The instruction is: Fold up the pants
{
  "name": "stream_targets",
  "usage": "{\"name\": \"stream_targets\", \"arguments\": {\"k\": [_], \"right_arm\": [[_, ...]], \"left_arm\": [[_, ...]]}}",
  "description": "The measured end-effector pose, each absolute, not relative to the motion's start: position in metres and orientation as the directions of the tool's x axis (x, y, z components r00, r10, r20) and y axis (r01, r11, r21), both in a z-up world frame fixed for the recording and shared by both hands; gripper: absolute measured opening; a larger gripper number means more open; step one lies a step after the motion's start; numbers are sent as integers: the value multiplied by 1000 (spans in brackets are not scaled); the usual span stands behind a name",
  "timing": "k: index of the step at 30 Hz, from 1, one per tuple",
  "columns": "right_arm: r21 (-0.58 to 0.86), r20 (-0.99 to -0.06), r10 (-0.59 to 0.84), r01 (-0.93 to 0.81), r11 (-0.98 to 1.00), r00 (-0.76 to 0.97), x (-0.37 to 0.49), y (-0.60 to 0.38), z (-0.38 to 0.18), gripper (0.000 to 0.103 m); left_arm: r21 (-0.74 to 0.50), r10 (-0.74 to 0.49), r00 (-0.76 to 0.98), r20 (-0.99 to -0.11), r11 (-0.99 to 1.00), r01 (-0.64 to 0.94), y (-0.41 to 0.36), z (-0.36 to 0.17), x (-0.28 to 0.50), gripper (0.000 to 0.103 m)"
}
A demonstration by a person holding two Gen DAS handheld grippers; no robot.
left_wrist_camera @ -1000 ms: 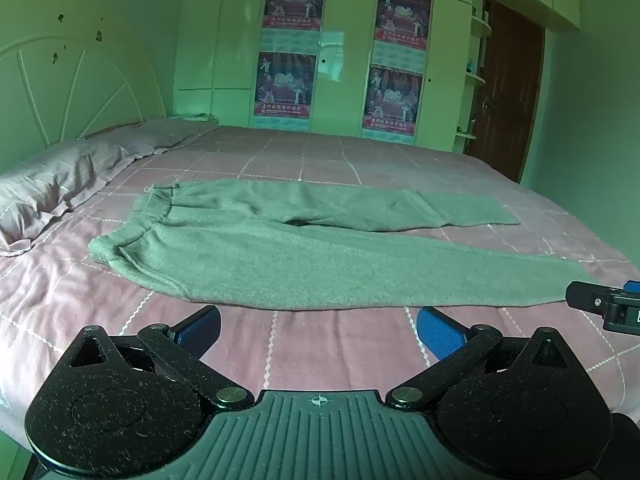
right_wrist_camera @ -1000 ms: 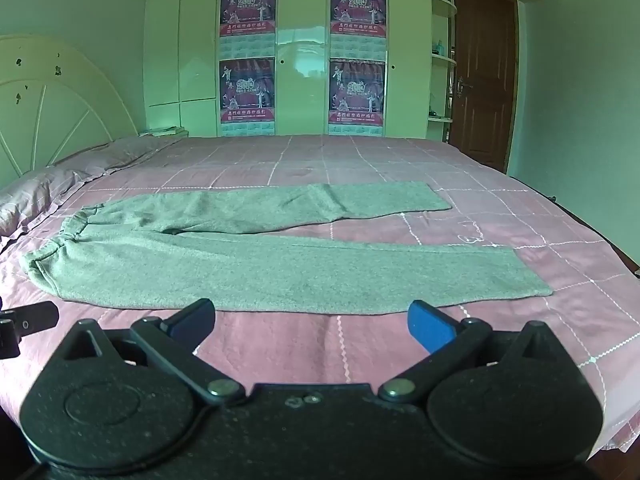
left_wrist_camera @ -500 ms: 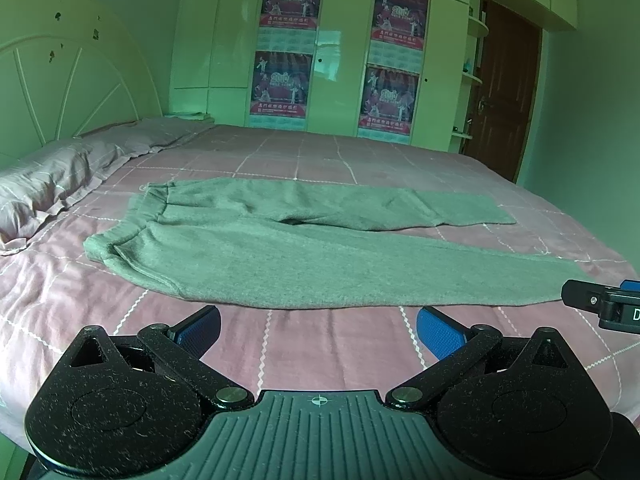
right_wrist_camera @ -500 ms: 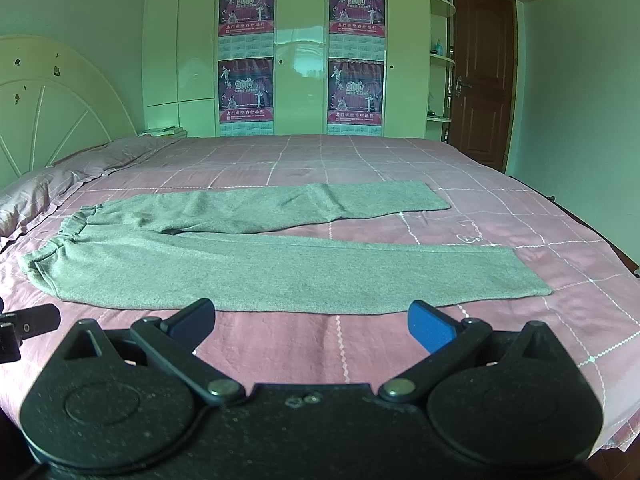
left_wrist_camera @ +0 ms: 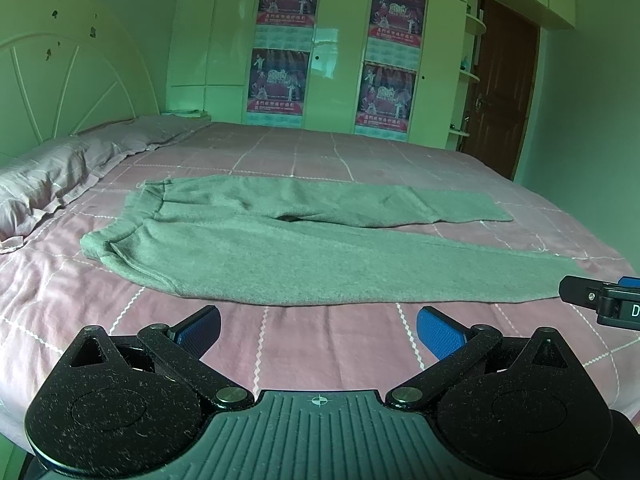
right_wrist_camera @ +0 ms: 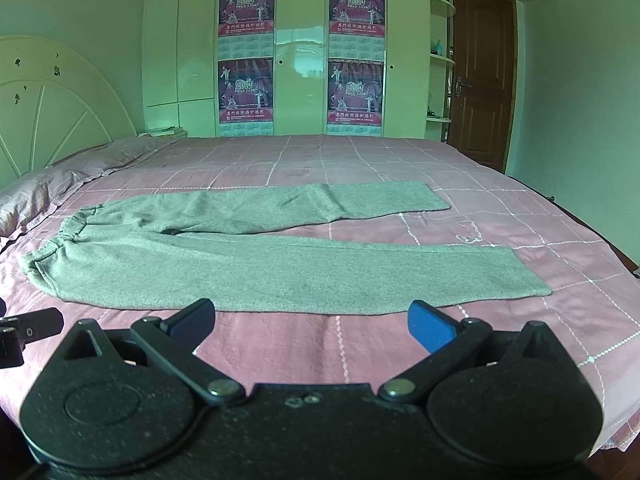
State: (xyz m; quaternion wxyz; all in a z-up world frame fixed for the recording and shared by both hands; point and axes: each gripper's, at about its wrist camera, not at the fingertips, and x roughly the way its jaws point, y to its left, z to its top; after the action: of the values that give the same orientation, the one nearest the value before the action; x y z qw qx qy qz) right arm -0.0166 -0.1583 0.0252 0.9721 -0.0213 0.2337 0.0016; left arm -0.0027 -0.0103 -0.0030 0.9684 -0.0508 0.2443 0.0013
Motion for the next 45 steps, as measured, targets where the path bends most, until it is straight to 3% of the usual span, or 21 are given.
{"name": "stream_targets", "arguments": {"k": [45], "right_arm": [[-43, -460, -8, -13, 999, 888, -18, -159, 24, 97]], "left_arm": [[-107, -34, 878, -478, 994, -19, -10, -5, -1, 103]]}}
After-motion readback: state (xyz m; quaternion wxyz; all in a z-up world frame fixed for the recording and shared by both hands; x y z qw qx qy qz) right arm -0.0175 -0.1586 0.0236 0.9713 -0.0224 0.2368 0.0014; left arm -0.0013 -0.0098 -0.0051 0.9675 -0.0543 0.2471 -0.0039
